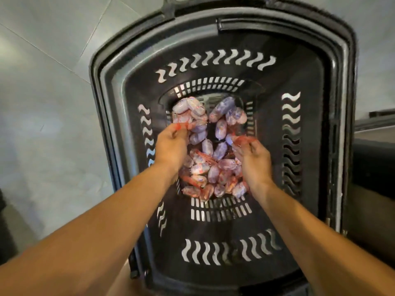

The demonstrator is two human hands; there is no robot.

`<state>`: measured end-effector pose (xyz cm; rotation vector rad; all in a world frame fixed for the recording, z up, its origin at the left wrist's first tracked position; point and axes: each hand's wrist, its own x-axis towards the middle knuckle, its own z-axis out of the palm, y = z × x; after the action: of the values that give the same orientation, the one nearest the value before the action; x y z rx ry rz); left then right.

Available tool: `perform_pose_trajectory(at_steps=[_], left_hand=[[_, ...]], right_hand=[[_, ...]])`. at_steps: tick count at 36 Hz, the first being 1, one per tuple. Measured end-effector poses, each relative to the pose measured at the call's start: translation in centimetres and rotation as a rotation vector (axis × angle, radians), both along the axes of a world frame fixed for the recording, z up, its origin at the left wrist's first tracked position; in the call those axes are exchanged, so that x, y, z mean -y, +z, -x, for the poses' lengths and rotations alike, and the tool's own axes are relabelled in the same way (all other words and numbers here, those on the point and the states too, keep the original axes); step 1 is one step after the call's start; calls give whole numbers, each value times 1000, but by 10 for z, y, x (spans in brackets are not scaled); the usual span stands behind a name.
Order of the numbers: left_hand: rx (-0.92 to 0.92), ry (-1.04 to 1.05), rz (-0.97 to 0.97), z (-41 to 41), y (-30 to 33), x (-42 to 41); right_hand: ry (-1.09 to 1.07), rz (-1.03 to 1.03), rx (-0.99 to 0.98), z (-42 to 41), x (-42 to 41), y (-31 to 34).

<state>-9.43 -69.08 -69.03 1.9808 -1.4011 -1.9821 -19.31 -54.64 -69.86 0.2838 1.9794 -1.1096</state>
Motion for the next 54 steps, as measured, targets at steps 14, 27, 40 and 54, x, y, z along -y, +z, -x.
perform_pose_trajectory(at_steps=[14, 27, 40, 54], left_hand=[[80, -531, -32, -28, 135, -2], [-11, -1093, 367, -42, 400, 48], [-198, -1282, 566, -100, 557, 29], [-378, -1474, 702, -103, 616, -122]], right_hand=[[381, -200, 243, -20, -40, 133], [412, -119, 23, -19, -27, 395], [471, -119, -227, -89, -84, 589], [250, -74, -381, -173, -272, 638]])
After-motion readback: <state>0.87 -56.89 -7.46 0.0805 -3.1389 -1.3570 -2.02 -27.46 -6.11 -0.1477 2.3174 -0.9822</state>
